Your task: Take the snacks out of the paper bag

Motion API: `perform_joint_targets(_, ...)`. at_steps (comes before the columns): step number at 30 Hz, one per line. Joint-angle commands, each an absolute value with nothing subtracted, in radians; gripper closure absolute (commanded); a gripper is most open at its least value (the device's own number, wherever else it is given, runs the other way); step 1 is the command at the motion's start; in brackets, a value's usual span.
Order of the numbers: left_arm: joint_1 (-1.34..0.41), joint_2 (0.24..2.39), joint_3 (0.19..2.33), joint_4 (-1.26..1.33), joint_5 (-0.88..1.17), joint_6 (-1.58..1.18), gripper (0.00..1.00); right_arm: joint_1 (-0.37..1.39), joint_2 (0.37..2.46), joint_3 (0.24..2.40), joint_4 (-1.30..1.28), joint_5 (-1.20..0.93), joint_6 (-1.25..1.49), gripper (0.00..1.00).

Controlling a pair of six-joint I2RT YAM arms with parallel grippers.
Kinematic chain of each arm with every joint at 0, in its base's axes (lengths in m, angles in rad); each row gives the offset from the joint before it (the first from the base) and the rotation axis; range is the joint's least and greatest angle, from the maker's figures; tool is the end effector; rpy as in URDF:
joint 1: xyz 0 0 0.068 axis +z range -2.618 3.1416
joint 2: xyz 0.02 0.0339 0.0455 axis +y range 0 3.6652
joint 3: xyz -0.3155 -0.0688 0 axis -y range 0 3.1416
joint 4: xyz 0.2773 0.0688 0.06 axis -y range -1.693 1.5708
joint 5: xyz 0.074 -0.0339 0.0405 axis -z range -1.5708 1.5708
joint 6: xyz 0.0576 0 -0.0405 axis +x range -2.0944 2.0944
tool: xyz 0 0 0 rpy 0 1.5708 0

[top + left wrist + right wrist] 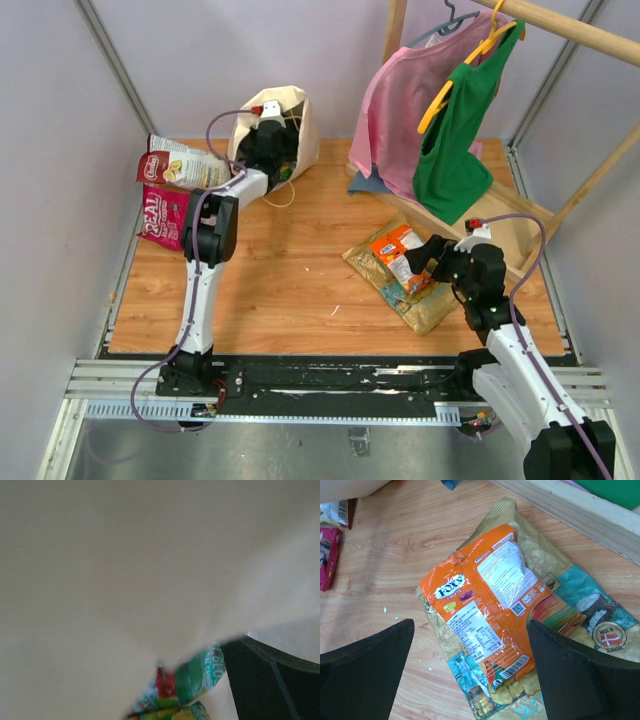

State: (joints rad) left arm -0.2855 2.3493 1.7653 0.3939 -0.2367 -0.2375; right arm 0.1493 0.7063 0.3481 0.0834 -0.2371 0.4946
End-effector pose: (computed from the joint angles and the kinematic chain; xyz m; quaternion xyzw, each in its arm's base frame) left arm 0.6118 -0.1655 0.2107 -0.0568 0.7672 -0.0755 0.6344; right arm 0.1817 0.0410 0.2420 0.0657 0.7922 0.2791 0.5387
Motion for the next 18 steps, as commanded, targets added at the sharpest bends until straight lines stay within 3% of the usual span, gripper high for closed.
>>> perform_joint_targets(1,-0.282,2.485,2.025,0.192,-0.119,-0.137,0.0,0.135,0.704,0.328,0.118,-0.253,0.497,0.02)
perform_joint_targets(4,-0.282,2.529,2.101,0.163,-0.064,-0.142,0.0,0.135,0.7,0.328,0.115,-0.25,0.497,0.02)
perform_joint_targets(12,-0.362,2.505,2.052,0.204,0.106,-0.012,0.0,0.135,0.704,0.326,0.119,-0.253,0.498,0.02)
perform_joint_targets(18,-0.475,2.432,1.907,0.235,0.023,0.155,0.0,0.135,0.696,0.329,0.11,-0.246,0.493,0.02)
